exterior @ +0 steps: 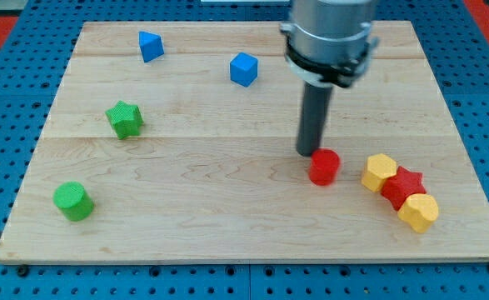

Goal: Push the yellow heart into the red star

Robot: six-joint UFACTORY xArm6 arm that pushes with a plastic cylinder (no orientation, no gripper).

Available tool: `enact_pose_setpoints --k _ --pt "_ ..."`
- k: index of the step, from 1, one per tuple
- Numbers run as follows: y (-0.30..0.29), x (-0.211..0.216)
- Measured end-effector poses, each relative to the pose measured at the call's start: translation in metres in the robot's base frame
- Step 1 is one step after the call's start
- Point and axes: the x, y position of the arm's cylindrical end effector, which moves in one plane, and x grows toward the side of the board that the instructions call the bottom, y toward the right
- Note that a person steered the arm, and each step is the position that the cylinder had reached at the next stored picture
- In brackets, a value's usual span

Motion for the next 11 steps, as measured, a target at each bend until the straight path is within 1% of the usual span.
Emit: enact_pose_setpoints --k 1,2,3,4,5,6,7,8,9,10,11 --pt "0.057 0.014" --pt "-0.018 -0.003" --pt "-0.024 0.025" --pt "0.032 0.059" --pt "0.037 0.073" --pt "0.017 0.133" --pt "0.062 0.134" --pt "0.171 0.131" --pt "0.157 0.133" --pt "0.121 0.122" --pt "0.119 0.118"
